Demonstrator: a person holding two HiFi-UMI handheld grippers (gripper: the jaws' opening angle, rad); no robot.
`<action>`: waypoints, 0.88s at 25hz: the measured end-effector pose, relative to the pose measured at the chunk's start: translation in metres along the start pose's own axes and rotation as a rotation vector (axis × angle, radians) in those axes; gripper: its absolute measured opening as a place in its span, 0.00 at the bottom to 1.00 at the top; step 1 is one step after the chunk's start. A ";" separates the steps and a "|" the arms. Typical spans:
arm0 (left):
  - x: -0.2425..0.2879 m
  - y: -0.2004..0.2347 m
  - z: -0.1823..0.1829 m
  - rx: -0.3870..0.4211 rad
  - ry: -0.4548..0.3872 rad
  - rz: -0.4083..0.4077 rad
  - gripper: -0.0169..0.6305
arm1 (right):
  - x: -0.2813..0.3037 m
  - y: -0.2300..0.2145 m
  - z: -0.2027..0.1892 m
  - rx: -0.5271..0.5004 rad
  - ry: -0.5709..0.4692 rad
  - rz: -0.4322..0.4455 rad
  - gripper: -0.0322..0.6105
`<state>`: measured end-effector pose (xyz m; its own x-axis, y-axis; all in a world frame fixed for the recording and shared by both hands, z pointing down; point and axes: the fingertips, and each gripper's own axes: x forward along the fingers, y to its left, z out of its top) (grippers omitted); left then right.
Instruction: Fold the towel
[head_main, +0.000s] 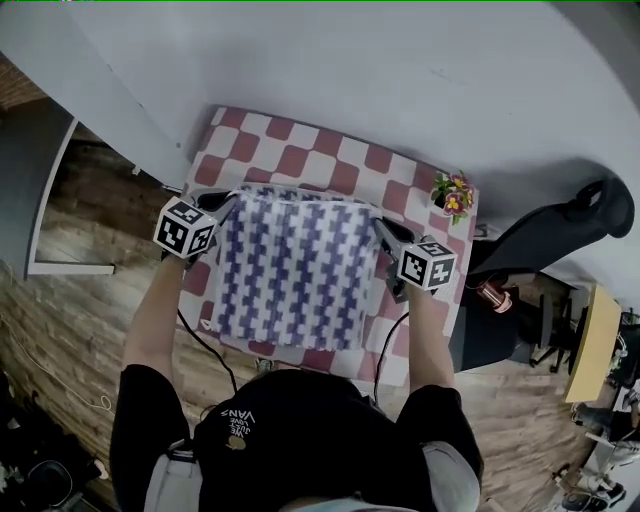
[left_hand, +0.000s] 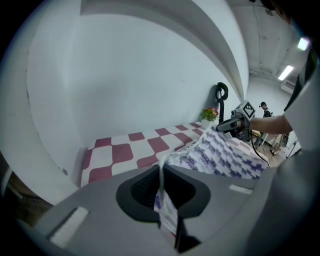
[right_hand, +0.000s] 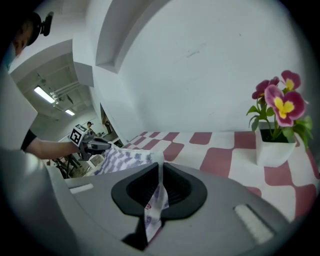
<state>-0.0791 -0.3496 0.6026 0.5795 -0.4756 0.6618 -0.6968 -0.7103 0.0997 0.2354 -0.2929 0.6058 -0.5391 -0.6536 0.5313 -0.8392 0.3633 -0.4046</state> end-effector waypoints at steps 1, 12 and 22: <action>0.008 0.004 -0.002 -0.010 0.014 0.006 0.06 | 0.007 -0.006 -0.002 0.000 0.010 -0.016 0.10; 0.056 0.029 -0.032 -0.111 0.152 0.095 0.06 | 0.044 -0.031 -0.021 -0.047 0.091 -0.193 0.11; 0.018 0.052 -0.020 -0.271 -0.030 0.137 0.36 | 0.003 -0.040 -0.006 0.059 -0.015 -0.290 0.39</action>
<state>-0.1133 -0.3851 0.6346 0.4816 -0.5754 0.6611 -0.8544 -0.4762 0.2080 0.2673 -0.3052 0.6285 -0.2760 -0.7343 0.6202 -0.9522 0.1209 -0.2806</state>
